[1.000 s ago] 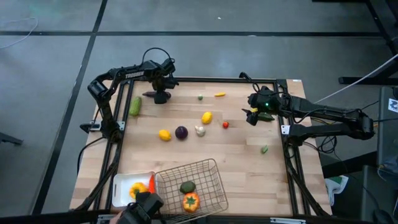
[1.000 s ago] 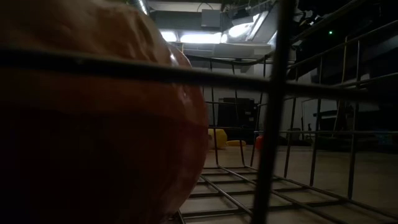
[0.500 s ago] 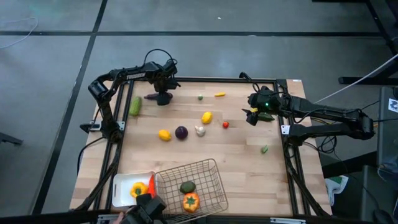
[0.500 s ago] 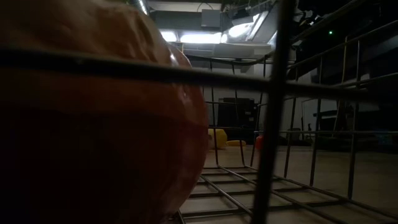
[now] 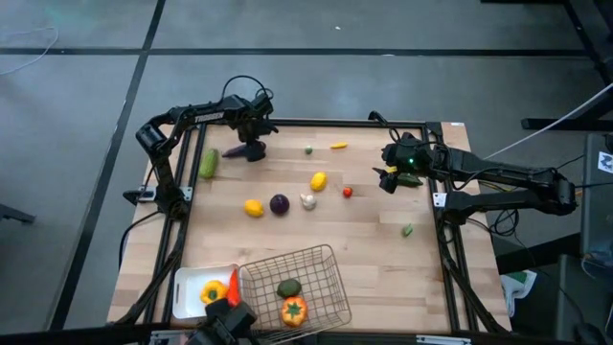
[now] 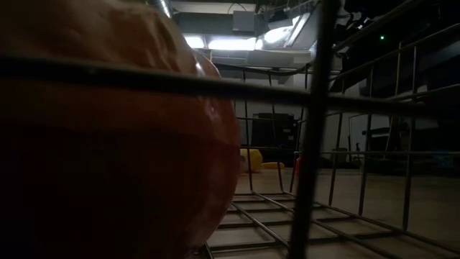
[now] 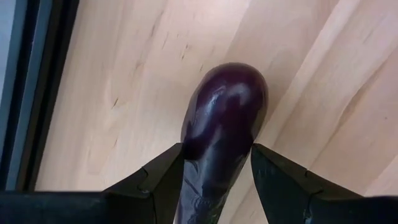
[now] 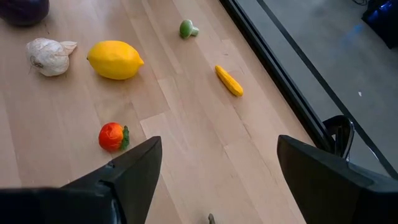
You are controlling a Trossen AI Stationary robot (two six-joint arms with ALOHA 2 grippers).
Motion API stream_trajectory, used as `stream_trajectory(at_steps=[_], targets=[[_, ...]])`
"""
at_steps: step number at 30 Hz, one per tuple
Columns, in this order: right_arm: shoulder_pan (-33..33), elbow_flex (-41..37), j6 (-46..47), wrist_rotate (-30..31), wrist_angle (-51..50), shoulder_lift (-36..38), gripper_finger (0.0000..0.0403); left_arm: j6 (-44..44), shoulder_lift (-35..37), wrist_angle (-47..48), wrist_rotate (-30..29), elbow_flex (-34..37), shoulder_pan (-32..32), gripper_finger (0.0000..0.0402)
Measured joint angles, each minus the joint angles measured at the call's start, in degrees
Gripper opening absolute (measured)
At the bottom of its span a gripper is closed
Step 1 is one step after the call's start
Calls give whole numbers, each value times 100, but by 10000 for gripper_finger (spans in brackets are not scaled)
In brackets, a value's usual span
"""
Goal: Sort produce into baskets
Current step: Put the black eggplant into the white bin
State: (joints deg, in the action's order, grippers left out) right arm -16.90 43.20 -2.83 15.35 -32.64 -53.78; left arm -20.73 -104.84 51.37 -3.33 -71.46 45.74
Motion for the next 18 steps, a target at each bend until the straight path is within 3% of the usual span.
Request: stream_trajectory(at_steps=[6,18], targets=[[1,0,1,1,0,1,315,620,0,-121,42,0,-100,183],[-1,0,-2,1,-22,0,314,1017,0,-118,50,0,-499,182]])
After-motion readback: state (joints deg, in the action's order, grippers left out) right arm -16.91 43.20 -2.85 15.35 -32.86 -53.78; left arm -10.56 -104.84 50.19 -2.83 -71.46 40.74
